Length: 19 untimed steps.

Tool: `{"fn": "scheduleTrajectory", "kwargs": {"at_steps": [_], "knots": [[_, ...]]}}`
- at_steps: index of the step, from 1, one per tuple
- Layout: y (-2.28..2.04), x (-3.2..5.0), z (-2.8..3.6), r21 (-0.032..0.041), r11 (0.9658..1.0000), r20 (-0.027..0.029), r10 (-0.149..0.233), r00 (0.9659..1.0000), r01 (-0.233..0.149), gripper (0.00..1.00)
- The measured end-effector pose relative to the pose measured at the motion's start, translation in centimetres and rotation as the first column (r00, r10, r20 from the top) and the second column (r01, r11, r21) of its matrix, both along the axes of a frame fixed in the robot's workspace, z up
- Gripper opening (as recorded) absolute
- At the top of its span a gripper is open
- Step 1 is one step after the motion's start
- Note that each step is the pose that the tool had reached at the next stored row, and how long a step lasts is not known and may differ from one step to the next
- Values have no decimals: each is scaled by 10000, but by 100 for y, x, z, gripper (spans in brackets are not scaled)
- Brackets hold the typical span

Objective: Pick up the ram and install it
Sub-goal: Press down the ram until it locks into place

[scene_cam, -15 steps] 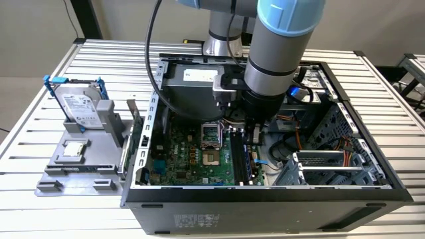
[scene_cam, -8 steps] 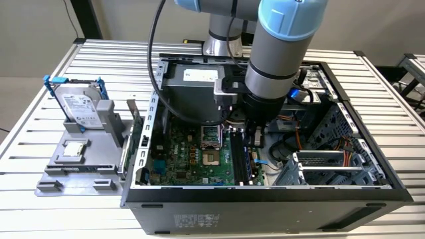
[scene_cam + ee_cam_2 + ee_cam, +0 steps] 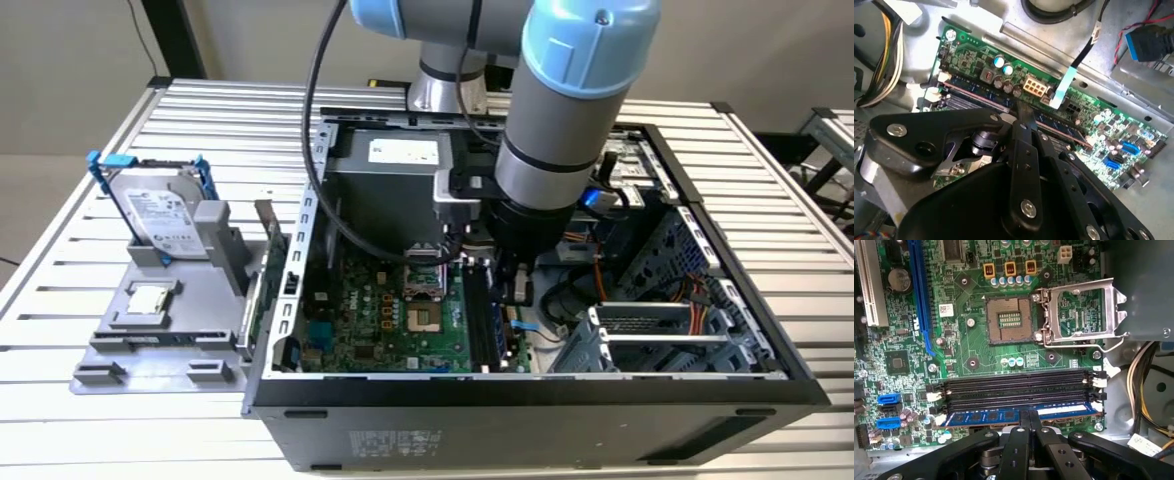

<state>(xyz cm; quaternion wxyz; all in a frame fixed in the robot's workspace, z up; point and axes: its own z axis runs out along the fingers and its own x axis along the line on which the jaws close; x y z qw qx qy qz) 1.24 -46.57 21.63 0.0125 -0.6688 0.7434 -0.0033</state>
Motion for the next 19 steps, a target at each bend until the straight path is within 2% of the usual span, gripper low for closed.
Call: {"fn": "scheduleTrajectory", "kwargs": {"at_steps": [2, 3, 4, 5, 7, 16, 19], "knots": [[4, -26, 0, -25, 10000, -6, -4, 10000, 4, 0], [5, -27, 30, -6, 10000, 0, -5, 10000, 5, 0], [7, -27, 52, 50, 10000, 13, -4, 10000, 4, 0], [8, -27, 88, 62, 10000, 16, -5, 10000, 5, 0], [3, -28, 192, 33, 10000, 10, -4, 10000, 4, 0], [2, -28, 602, 29, 10000, 9, -4, 10000, 4, 0], [2, -27, 616, 32, 10000, 10, -3, 10000, 3, 0]]}}
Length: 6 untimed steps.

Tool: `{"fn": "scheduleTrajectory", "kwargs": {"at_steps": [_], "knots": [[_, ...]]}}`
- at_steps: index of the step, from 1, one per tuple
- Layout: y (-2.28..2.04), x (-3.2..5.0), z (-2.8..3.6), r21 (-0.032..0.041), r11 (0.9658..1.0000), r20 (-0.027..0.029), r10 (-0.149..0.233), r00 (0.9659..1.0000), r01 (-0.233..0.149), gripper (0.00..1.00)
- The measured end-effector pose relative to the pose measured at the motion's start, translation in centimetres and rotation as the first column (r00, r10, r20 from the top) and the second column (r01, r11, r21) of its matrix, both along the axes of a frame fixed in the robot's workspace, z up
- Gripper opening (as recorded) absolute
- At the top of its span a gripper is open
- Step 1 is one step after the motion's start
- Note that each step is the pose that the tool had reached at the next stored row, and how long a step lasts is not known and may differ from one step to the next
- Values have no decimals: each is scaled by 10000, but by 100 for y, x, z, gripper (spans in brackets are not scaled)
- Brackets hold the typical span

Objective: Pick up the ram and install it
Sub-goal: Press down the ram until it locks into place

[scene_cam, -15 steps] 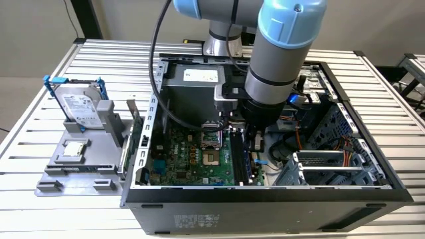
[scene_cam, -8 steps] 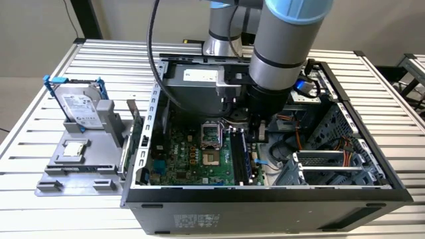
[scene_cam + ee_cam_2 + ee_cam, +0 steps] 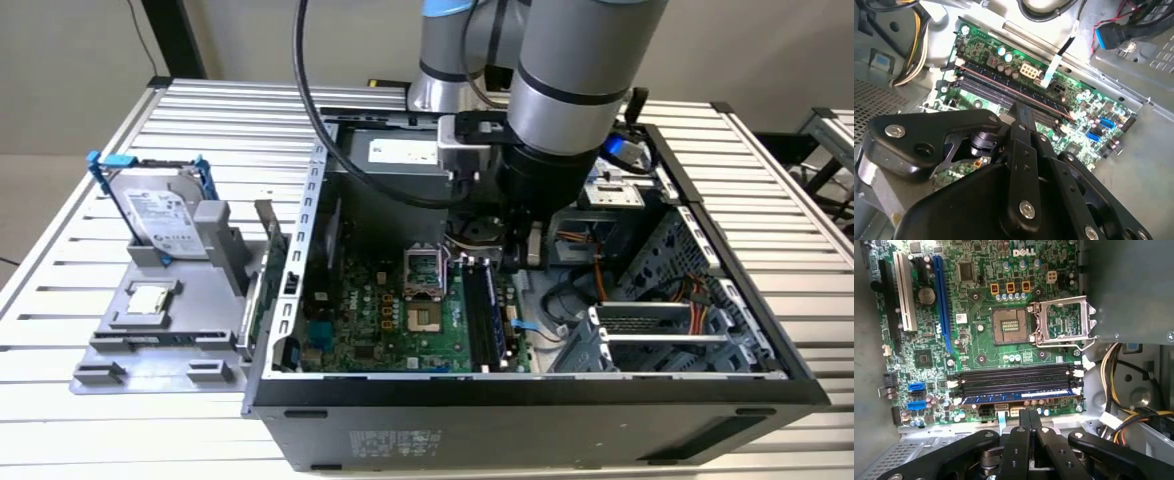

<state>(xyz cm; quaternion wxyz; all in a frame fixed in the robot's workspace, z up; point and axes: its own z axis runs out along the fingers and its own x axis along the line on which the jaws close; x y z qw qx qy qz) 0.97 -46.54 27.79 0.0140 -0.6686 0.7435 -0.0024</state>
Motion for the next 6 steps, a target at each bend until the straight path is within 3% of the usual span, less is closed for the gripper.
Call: {"fn": "scheduleTrajectory", "kwargs": {"at_steps": [6], "knots": [[0, 0, 7, -3, 10000, -1, -1, 10000, 1, 0]]}}
